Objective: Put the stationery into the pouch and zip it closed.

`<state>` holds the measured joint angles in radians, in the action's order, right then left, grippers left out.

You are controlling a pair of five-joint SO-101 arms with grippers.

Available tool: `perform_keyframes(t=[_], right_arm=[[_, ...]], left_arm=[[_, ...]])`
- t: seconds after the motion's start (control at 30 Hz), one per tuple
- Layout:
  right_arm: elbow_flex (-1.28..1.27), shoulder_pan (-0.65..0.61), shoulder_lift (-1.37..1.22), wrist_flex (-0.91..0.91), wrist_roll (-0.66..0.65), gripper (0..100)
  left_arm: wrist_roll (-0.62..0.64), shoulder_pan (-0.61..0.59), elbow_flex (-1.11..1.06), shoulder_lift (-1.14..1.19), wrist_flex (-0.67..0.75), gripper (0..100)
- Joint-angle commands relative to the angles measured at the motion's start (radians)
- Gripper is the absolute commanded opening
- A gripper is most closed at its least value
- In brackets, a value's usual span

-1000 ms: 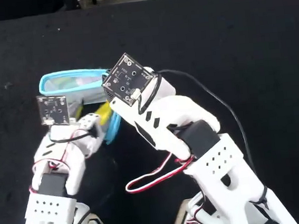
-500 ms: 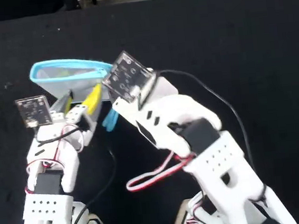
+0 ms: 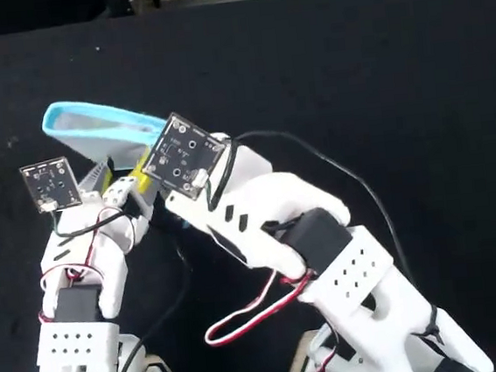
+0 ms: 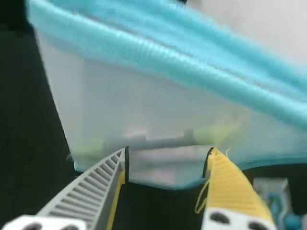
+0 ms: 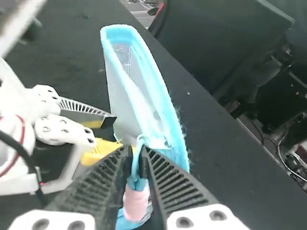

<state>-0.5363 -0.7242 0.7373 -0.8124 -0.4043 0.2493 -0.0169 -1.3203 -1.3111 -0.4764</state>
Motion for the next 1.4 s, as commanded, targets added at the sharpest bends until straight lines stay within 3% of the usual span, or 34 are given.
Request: perform_keyframes(t=[0.0, 0.17, 0.33, 0.6, 0.77, 0.93, 1.07, 1.17, 1.37], right_arm=[[0.061, -0.023, 0.048, -0.017, -0.009, 1.1], [0.076, -0.034, 0.047, -0.017, -0.009, 1.1], [0.209, -0.138, 0.041, -0.106, -0.009, 1.1], [0.331, -0.167, -0.024, -0.199, -0.008, 1.1], [0.332, -0.167, -0.042, -0.204, -0.008, 1.1], [0.344, -0.092, 0.001, -0.344, 0.006, 3.5], [0.236, -0.066, 0.085, -0.496, 0.198, 14.4], [0.067, -0.078, 0.191, -0.439, 0.245, 15.9], [-0.323, -0.083, 0.421, -0.123, 0.322, 15.8]], left_arm=[[0.012, -0.008, 0.081, -0.066, -0.126, 27], [0.005, -0.008, 0.085, -0.296, -0.275, 27], [0.003, -0.016, 0.016, -0.529, -0.316, 27], [-0.006, -0.102, 0.019, -0.506, -0.331, 27], [-0.084, -0.074, 0.110, -0.516, -0.488, 27], [-0.107, -0.048, 0.113, -0.514, -0.502, 27], [-0.107, -0.044, 0.113, -0.514, -0.500, 27], [-0.107, -0.044, 0.114, -0.514, -0.500, 27], [-0.107, -0.042, 0.114, -0.514, -0.500, 27]])
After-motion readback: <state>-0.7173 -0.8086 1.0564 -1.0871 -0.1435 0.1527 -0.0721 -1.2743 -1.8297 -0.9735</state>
